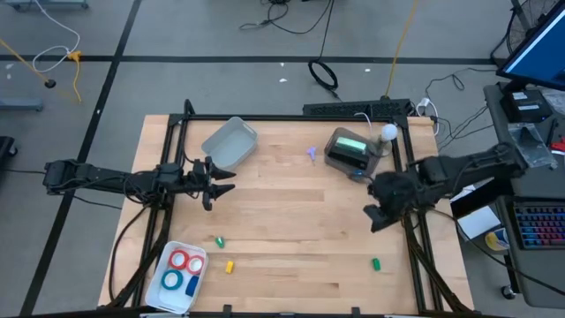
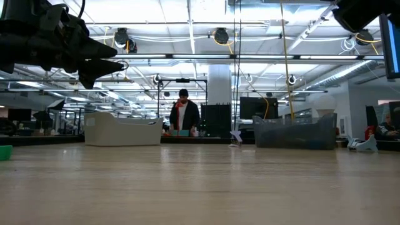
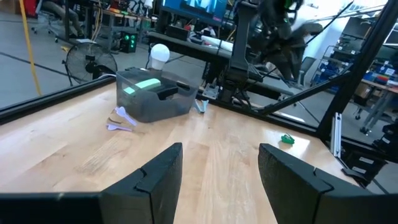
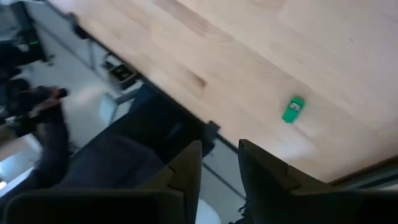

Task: Pick and place Stapler, Stapler remover, tape
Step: Put the small right green stapler into the black bin

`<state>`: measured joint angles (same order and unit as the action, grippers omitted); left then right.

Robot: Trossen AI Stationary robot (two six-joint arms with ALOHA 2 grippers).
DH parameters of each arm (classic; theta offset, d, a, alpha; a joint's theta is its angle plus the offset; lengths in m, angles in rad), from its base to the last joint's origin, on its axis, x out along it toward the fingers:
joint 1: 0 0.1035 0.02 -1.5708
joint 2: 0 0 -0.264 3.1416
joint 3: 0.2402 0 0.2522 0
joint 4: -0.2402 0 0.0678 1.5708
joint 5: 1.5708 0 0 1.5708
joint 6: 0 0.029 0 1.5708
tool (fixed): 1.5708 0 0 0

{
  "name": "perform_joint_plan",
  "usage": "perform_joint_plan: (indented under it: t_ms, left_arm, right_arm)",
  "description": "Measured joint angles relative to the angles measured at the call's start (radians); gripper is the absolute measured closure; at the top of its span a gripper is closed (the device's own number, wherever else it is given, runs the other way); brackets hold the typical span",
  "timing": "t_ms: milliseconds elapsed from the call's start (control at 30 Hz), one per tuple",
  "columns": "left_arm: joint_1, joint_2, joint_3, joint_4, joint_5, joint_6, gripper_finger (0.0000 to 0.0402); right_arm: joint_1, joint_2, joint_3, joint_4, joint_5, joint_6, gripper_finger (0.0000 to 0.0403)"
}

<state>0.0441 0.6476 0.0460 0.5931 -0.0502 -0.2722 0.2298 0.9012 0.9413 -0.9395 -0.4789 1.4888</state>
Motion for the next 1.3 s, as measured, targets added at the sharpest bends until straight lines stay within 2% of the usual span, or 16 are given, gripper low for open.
perform_joint_plan:
  t_ms: [100, 267, 433, 533, 1000, 1167, 1300]
  left_arm:
    - [0.000, 0.000, 0.000, 0.000, 0.005, 0.000, 0.0192]
    - [0.000, 0.000, 0.000, 0.000, 0.005, 0.000, 0.0192]
    - [0.000, 0.000, 0.000, 0.000, 0.005, 0.019, 0.0192]
    - [0.000, 0.000, 0.000, 0.000, 0.004, 0.034, 0.0192]
    - [0.011, -0.011, 0.000, 0.000, 0.007, 0.063, 0.0192]
    - [0.062, -0.064, 0.000, -0.002, 0.105, 0.062, 0.0192]
    - [0.112, -0.128, 0.000, -0.103, 0.184, 0.014, 0.0192]
  right_arm:
    - [0.113, 0.033, 0.000, 0.002, 0.085, 0.071, 0.0305]
    - [0.274, 0.116, -0.001, -0.009, 0.161, 0.173, 0.0305]
    - [0.389, 0.197, -0.001, -0.024, 0.261, 0.285, 0.0305]
    - [0.432, 0.230, -0.001, -0.024, 0.278, 0.305, 0.0305]
    - [0.462, 0.309, -0.001, -0.028, 0.297, 0.279, 0.0305]
    - [0.462, 0.309, -0.013, -0.042, 0.299, 0.311, 0.0304]
    - [0.462, 0.309, -0.038, -0.023, 0.297, 0.313, 0.0296]
